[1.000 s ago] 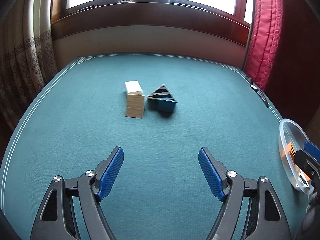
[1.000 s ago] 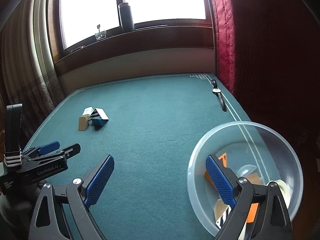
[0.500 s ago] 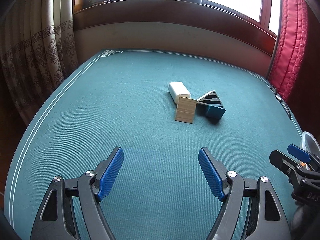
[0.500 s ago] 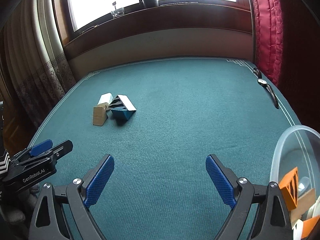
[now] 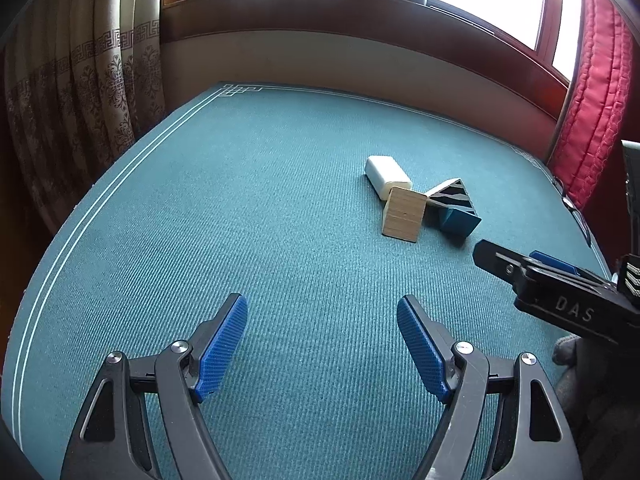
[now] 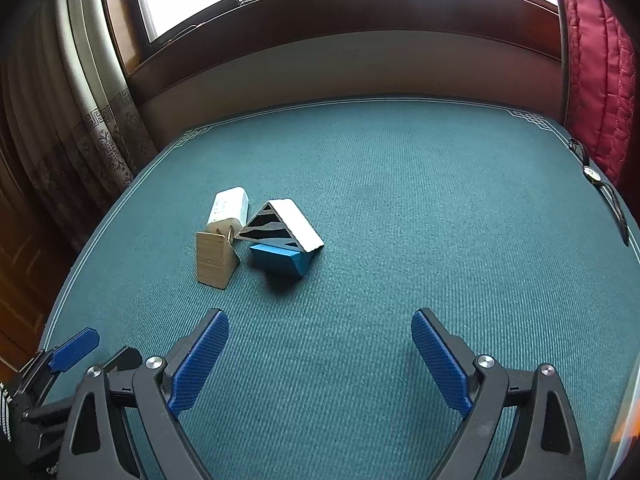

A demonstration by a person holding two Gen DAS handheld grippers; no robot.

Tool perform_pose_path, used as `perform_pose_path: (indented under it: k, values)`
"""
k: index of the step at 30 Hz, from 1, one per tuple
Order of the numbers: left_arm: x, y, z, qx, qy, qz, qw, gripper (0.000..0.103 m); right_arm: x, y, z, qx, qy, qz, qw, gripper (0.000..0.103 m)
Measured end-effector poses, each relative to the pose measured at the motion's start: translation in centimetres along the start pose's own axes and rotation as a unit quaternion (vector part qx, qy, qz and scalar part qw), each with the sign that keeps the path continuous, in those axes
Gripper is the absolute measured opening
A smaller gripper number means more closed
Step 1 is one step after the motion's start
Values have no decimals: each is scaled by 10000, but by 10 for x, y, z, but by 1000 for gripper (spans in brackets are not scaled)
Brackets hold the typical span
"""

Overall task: Organize rigid objects
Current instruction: 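Grasp the blue block with the right gripper and lift it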

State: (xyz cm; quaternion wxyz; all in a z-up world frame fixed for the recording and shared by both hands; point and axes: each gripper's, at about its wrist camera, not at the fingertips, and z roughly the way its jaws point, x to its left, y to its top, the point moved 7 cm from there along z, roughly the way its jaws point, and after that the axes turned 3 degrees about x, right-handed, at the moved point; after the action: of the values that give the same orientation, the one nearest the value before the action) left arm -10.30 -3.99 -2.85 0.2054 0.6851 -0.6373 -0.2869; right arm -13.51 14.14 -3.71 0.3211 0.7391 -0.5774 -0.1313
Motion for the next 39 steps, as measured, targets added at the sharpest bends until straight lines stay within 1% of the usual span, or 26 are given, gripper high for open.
perform_pose_path:
  k: [4, 8, 13, 16, 18, 19, 21, 22, 23, 32, 39]
  values:
    - [2, 1, 0, -16, -25, -61, 10000, 78, 8, 9, 11, 27, -32, -64, 10000, 93]
    - [4, 0, 1, 8, -31, -121, 9999, 78, 13, 15, 25, 140, -84, -118, 9998, 84]
    - [3, -1, 4, 48, -61, -126, 9999, 78, 14, 25, 33, 121, -157, -96, 9998, 79]
    - [1, -2, 5, 71, -80, -103, 9999, 78, 13, 30, 37, 95, -255, -122, 9996, 73]
    - [1, -3, 6, 88, -89, -105, 9999, 78, 12, 32, 38, 67, -328, -153, 9993, 62]
    - [1, -3, 6, 95, -93, -112, 9998, 78, 9, 32, 38, 59, -366, -160, 9992, 59]
    - [2, -4, 7, 108, -88, -127, 9998, 78, 4, 33, 37, 35, -491, -195, 9986, 42]
    - [2, -4, 7, 116, -89, -129, 9998, 78, 1, 33, 37, 30, -518, -194, 9985, 38]
    - [2, -5, 8, 120, -88, -126, 9998, 78, -2, 34, 36, 25, -517, -179, 9985, 32]
    - [1, -7, 9, 125, -87, -102, 9998, 78, -23, 34, 28, -34, -472, 78, 9988, 32]
    - [2, -6, 9, 109, -84, -107, 9998, 78, -34, 21, 16, -72, -381, 184, 9991, 32]
